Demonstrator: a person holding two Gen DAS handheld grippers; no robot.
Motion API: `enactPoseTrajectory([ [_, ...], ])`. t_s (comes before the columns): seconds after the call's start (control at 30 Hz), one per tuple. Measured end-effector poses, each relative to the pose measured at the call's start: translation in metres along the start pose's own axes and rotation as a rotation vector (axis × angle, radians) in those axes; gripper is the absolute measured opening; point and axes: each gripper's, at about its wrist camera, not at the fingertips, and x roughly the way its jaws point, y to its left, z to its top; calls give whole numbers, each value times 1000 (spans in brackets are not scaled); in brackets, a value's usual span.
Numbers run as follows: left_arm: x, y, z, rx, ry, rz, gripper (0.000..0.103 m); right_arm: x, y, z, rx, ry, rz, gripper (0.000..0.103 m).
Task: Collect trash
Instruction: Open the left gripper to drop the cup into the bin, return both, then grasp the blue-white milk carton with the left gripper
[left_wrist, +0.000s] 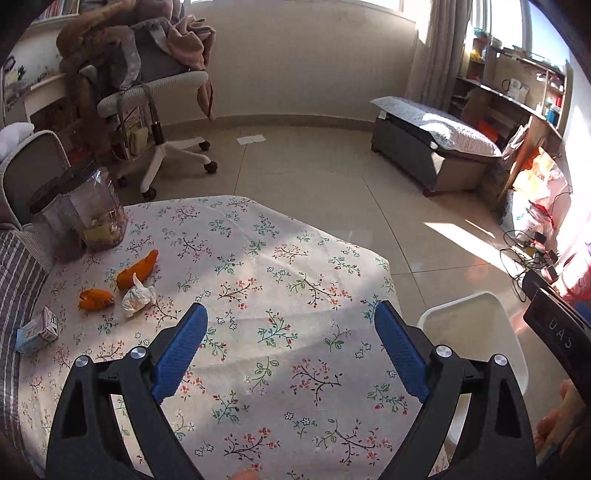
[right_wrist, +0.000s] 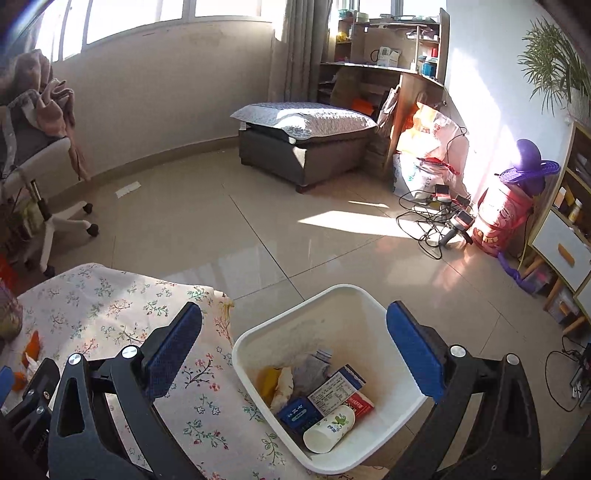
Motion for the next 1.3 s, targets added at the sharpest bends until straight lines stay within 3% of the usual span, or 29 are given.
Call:
enactPoseTrajectory([
  [0.87, -2, 214, -53, -294, 94, 304, 89, -55, 196, -63, -403, -53, 336, 96],
  [1.03, 4, 267, -68, -412, 132, 366, 89, -68, 226, -83, -498, -75, 406, 96],
  [1.3, 18, 354, -91, -731, 177, 454, 89, -72, 245, -104, -593, -80, 451, 96],
])
